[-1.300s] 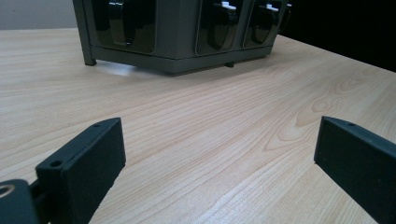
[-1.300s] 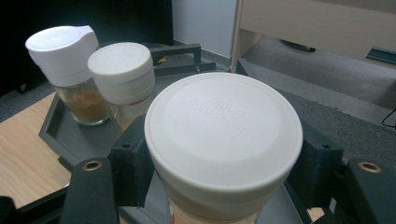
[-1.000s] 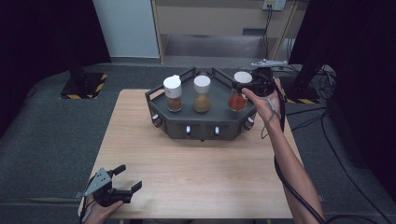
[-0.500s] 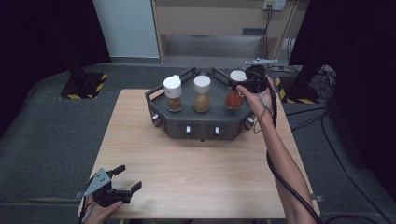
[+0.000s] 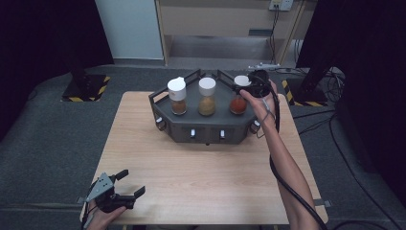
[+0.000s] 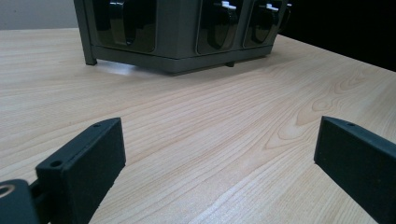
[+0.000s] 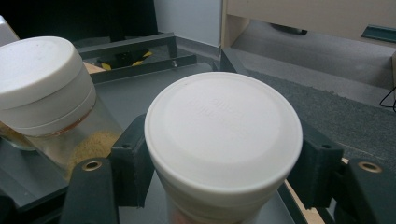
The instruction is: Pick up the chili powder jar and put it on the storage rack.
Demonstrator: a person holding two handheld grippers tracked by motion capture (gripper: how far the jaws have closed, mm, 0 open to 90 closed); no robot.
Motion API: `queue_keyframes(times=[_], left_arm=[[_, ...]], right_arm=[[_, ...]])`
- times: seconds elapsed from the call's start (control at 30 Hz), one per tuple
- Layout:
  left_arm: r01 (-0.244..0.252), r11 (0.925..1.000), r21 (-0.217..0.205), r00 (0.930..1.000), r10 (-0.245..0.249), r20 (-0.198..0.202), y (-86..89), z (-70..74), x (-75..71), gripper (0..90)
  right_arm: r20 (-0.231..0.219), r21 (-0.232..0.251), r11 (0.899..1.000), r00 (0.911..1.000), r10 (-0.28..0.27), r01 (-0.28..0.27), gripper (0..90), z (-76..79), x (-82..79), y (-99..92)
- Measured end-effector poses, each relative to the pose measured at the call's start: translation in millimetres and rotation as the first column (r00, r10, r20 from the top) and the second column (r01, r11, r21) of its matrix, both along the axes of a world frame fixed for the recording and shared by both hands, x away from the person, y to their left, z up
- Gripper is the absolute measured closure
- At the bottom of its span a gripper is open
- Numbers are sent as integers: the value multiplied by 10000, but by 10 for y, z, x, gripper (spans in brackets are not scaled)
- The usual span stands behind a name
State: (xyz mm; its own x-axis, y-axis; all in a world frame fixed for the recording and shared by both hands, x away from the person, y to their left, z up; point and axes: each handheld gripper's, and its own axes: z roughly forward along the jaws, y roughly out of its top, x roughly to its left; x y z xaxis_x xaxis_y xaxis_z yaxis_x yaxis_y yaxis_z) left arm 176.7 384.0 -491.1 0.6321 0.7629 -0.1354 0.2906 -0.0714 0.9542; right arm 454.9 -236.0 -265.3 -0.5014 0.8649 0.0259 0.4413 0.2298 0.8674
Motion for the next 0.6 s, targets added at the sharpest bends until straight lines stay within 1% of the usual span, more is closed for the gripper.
queue_keyframes(times=[0.23, 0.47, 0.53, 0.57, 0.6], left_arm=[[12, 10000, 5, 10000, -12, 2, -1, -2, 1, 7], [25, 10000, 10, 10000, -25, 13, -3, -1, 0, 7], [27, 10000, 7, 10000, -27, 19, -3, -1, 0, 7], [28, 10000, 3, 10000, -28, 19, -3, -4, 0, 7], [27, 10000, 6, 10000, -28, 17, -4, -4, 0, 7]], right_arm=[[-11, 79, 9999, 10000, -65, 65, 334, -25, -2, 1], [116, 143, 9999, 9999, -39, 38, 332, -62, -29, -22], [131, 234, 9997, 9999, -46, 43, 330, -78, -33, -39], [152, 280, 9996, 9999, -42, 38, 324, -87, -34, -49], [222, 364, 9993, 9997, -30, 22, 298, -101, -39, -62]])
